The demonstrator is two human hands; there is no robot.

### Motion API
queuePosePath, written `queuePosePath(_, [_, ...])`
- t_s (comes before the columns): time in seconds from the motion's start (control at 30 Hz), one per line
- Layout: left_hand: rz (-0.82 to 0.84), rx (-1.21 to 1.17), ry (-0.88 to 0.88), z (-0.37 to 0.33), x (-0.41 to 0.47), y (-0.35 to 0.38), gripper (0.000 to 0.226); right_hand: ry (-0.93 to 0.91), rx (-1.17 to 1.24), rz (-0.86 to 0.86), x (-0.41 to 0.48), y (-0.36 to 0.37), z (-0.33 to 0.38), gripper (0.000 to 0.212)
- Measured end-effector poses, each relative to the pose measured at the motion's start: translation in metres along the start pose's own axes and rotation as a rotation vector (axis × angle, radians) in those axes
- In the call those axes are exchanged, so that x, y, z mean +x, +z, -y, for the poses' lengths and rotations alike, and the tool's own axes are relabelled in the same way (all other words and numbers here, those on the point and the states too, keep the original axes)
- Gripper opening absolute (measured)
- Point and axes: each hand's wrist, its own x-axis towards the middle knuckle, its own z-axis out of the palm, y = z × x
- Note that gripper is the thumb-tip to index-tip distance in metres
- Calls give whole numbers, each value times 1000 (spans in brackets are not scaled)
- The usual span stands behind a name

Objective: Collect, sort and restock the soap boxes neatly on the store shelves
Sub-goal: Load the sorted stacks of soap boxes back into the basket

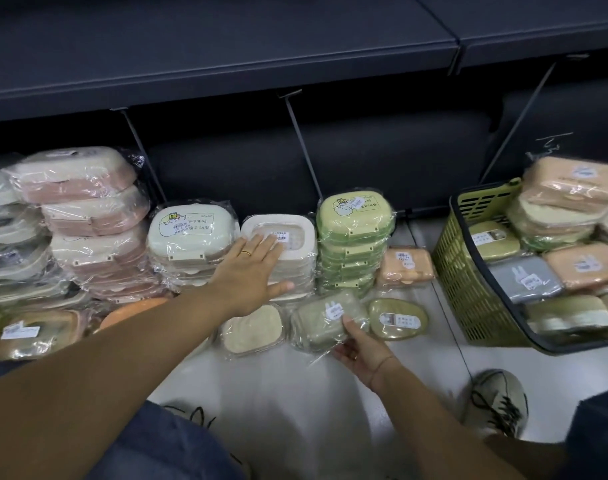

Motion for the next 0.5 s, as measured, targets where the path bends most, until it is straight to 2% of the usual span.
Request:
queuePosePath(0.1, [32, 33, -3, -3, 2, 0, 83, 48, 22, -56, 15, 4, -13, 26])
queuePosePath(0.17, [35, 19, -8, -5, 2, 0, 84, 56, 35, -103, 21, 6, -18, 22])
queuePosePath(0.33, [23, 21, 2, -5, 2, 0, 85, 65, 53, -101, 23, 8, -20, 23])
queuePosePath(0.4, [27, 10, 2, -4, 2, 0, 85, 93, -17, -89, 21, 9, -18, 28])
queuePosePath(0.5, [30, -4, 2, -4, 3, -1, 84, 170, -297, -77, 6, 5, -6, 37])
